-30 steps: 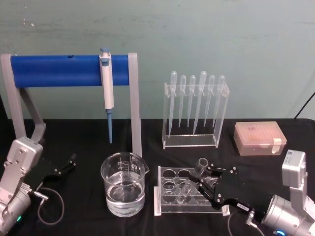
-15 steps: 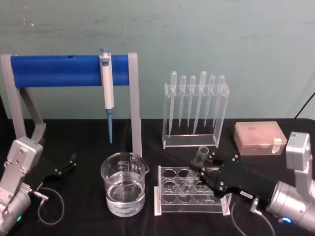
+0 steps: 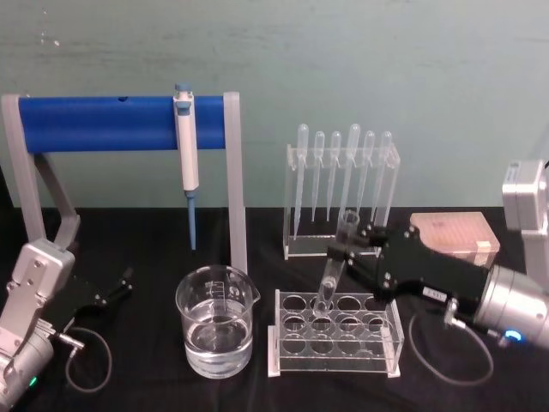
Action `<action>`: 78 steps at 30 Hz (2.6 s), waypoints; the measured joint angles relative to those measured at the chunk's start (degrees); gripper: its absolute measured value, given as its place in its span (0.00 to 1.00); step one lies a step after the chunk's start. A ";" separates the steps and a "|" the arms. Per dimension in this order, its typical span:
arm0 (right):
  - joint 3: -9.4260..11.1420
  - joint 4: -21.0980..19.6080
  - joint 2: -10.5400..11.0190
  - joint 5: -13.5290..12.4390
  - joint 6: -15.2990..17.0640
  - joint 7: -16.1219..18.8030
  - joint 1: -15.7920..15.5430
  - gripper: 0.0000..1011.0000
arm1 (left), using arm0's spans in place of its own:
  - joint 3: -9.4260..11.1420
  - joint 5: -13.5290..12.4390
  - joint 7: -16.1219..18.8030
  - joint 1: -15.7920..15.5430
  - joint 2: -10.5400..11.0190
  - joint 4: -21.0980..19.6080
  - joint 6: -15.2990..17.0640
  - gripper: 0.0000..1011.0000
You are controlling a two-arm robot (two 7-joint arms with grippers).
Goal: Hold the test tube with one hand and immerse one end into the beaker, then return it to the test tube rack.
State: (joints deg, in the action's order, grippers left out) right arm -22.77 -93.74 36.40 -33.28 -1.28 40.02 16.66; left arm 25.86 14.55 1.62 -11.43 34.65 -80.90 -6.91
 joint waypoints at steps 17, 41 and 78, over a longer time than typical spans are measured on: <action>-6.00 1.06 -2.82 -0.80 6.39 1.69 12.88 0.22 | 0.00 0.00 0.00 0.00 0.00 0.00 0.00 0.99; -16.52 15.17 -11.41 0.01 -0.33 7.05 21.43 0.22 | 0.00 0.00 0.00 0.00 0.00 0.00 0.00 0.99; -18.13 24.18 -14.28 4.08 -8.11 10.59 19.11 0.22 | 0.00 0.00 0.00 0.00 0.00 0.00 0.00 0.99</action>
State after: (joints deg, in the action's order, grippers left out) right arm -40.90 -69.56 22.12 -29.20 -9.40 50.61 35.77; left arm 25.86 14.55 1.62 -11.43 34.65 -80.90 -6.91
